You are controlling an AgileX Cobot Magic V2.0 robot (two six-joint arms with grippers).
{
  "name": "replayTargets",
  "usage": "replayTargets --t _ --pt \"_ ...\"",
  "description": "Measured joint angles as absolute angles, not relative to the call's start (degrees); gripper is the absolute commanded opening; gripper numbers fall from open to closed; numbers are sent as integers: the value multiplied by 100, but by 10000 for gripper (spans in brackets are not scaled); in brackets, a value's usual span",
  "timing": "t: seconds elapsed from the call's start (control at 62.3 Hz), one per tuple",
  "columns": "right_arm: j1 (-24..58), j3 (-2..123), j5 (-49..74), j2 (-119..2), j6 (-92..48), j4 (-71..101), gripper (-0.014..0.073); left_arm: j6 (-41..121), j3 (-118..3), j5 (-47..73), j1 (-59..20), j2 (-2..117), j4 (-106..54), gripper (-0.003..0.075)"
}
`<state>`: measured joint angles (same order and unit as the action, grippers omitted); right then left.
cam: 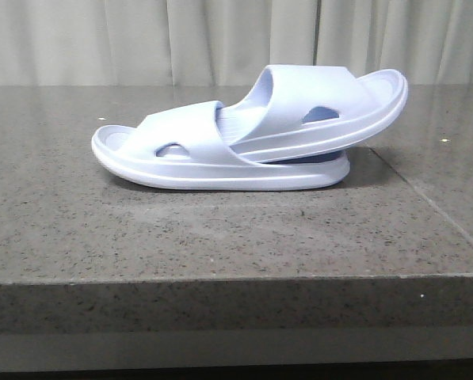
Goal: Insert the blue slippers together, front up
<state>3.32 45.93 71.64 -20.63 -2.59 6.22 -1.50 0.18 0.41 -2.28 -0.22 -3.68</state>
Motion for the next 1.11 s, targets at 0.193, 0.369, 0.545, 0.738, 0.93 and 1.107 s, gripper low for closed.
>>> replayTargets --t 0.193,0.369,0.545,0.738,0.93,1.107 --pt "332 4593 7164 -2063 -257 622 -68 -146 18 0 -228 -22 -368 -20" --pt "332 4593 7164 -2063 -257 622 -68 -135 18 0 -228 -22 -368 -20" --pt "332 4593 7164 -2063 -257 622 -68 -135 18 0 -228 -22 -368 -20" --pt "332 4584 7110 -2063 -257 522 -68 -135 18 0 -228 -22 -368 -20" --pt "446 3849 5527 -1717 -257 436 -68 -133 18 0 -228 -22 -368 -20" --pt "523 2404 3346 -1047 -269 422 -68 -133 18 0 -228 -22 -368 -20"
